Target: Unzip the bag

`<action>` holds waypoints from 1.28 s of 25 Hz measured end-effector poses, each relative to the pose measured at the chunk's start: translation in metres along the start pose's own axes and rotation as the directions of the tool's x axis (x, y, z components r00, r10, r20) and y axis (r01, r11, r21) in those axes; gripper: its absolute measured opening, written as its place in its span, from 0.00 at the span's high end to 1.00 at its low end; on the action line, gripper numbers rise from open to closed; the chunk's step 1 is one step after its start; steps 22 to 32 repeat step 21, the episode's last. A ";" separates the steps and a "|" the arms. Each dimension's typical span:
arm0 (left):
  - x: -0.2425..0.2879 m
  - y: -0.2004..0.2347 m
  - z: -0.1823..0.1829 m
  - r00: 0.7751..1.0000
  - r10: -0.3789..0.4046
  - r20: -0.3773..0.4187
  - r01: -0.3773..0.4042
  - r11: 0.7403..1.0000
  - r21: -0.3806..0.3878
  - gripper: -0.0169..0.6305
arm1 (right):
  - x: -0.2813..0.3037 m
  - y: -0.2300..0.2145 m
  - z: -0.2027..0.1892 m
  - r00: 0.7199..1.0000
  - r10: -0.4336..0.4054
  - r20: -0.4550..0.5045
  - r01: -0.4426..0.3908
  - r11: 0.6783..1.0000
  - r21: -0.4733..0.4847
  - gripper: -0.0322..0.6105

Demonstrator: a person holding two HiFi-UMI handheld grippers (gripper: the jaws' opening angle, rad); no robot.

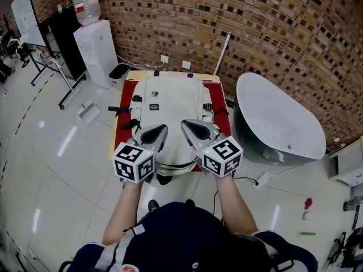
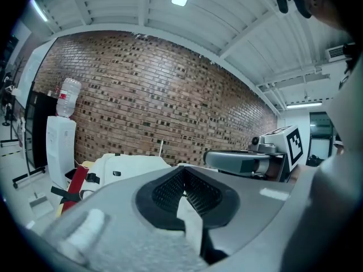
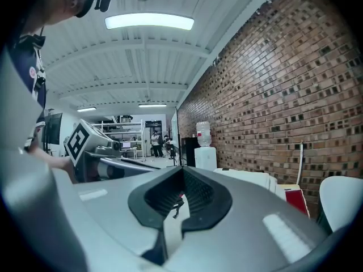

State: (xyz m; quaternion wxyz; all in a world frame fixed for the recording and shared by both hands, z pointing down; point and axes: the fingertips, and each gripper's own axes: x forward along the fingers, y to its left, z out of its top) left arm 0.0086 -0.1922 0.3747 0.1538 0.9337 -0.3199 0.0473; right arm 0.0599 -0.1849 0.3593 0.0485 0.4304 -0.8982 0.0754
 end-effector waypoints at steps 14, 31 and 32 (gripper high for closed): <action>0.003 -0.006 -0.001 1.000 -0.013 -0.007 0.013 1.000 0.006 0.97 | -0.008 0.001 0.001 1.000 -0.005 0.012 0.005 1.000 0.010 0.94; 0.003 -0.009 -0.001 1.000 -0.008 -0.013 0.008 1.000 0.002 0.97 | -0.012 -0.002 0.002 1.000 -0.015 0.010 0.015 1.000 0.016 0.94; 0.003 -0.009 -0.001 1.000 -0.008 -0.013 0.008 1.000 0.002 0.97 | -0.012 -0.002 0.002 1.000 -0.015 0.010 0.015 1.000 0.016 0.94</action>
